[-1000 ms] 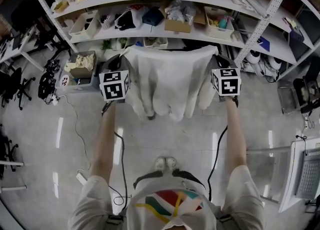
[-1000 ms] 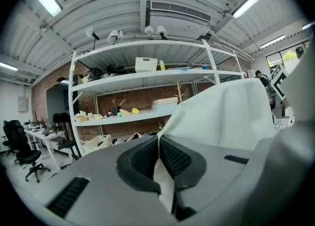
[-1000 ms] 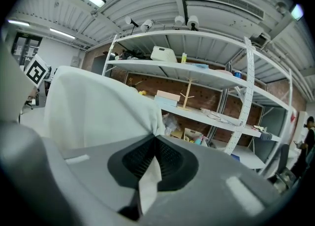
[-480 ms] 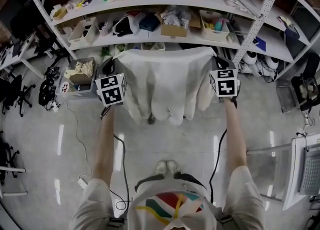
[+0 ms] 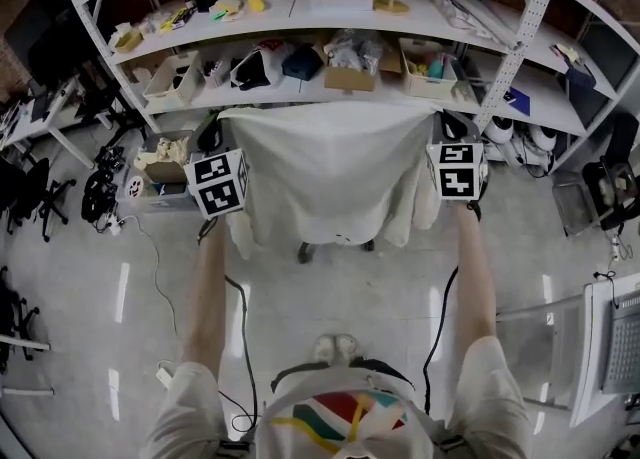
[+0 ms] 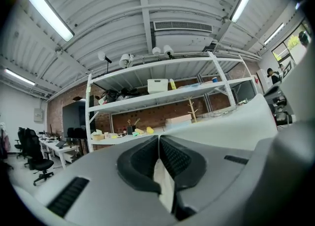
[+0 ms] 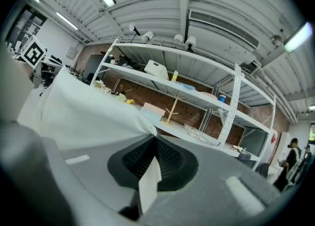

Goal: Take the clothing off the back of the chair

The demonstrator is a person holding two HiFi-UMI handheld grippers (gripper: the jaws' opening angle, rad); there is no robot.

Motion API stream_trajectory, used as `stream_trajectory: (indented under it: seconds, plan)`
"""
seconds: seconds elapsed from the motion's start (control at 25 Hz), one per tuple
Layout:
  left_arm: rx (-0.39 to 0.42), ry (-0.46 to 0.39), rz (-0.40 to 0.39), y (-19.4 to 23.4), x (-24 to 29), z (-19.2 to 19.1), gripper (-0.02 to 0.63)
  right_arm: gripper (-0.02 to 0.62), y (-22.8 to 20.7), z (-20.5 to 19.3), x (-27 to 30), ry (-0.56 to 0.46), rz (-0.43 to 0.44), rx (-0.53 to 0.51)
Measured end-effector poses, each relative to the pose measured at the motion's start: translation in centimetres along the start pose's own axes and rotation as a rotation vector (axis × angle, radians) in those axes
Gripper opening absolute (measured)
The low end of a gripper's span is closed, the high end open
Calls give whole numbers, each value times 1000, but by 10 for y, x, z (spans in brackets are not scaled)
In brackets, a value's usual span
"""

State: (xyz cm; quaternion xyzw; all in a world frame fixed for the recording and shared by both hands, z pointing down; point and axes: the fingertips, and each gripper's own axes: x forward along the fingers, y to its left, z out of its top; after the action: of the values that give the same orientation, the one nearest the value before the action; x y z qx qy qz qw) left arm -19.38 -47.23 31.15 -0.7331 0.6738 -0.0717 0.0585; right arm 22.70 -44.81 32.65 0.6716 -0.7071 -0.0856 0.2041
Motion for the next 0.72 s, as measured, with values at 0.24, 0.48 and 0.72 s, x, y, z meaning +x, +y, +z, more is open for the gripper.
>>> stream_trajectory:
  seconds: [0.24,0.48,0.72]
  plan:
    - [-8,-78,20,12,-12,43,12,6,-13,40,-18,-88,-45,-24]
    - [-19,-146,32,20,-28,86,12,6,-30,84,-43,-174,-85,-34]
    - [-32,-204,42,27,-42,127,12,6,-45,133,-70,-261,-126,-47]
